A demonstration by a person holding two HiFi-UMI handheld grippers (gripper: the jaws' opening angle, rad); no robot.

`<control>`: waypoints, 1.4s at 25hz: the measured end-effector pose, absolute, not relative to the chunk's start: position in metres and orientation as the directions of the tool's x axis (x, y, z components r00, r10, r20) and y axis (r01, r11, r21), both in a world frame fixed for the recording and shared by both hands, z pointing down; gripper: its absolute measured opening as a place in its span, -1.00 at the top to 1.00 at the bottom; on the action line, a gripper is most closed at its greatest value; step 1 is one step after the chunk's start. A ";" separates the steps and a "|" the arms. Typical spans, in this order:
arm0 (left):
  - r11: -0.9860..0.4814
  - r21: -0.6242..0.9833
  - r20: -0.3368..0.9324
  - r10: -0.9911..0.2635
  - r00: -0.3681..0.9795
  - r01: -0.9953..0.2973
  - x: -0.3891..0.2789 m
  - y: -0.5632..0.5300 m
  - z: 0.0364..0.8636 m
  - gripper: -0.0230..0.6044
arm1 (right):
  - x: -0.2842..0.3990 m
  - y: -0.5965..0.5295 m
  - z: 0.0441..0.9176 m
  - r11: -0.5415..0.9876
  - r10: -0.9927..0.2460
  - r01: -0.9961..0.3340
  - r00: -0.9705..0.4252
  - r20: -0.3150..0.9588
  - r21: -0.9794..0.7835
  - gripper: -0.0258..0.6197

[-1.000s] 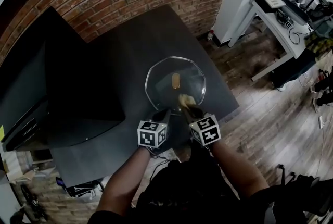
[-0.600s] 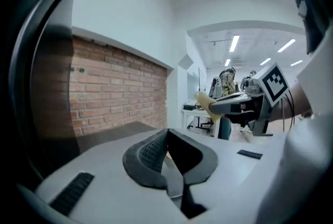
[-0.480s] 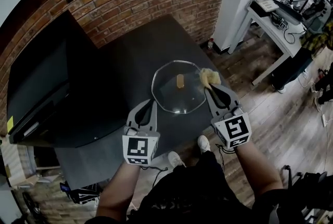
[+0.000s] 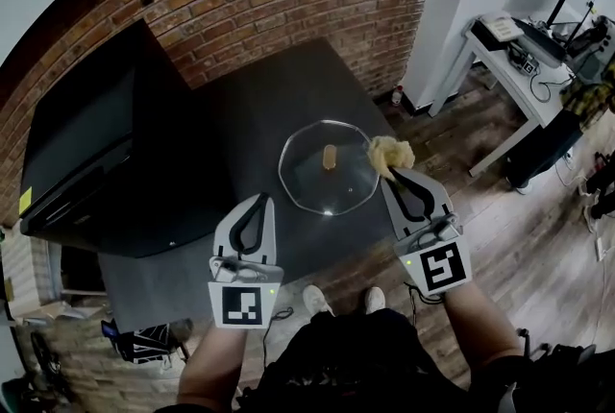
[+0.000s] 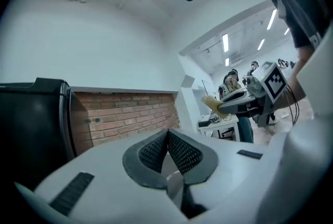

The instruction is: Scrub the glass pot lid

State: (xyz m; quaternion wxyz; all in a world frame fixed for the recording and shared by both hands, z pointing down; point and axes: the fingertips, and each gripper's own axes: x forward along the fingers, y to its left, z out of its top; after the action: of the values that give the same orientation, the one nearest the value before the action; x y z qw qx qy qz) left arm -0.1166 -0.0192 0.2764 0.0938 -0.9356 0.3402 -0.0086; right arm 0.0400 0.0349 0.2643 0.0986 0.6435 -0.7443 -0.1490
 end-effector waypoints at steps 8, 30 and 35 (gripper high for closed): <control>-0.727 -0.040 0.097 -0.685 0.722 -0.685 -0.095 0.042 0.326 0.83 | 0.056 0.090 0.321 0.217 -0.973 -0.972 -0.208 0.104 0.086 0.78; -0.636 0.072 0.235 -0.737 0.633 -0.768 -0.059 0.146 0.384 0.83 | 0.080 0.160 0.376 0.384 -0.898 -0.920 -0.391 0.202 -0.078 0.78; -0.618 0.084 0.231 -0.751 0.619 -0.782 -0.057 0.151 0.386 0.83 | 0.079 0.161 0.377 0.412 -0.884 -0.909 -0.416 0.214 -0.068 0.78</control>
State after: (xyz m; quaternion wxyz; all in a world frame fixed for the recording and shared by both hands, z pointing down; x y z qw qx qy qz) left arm -0.0574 0.1507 0.3864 -0.0885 -0.8953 0.4279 -0.0866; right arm 0.0793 0.1609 0.3775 0.0724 0.5354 -0.8370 0.0866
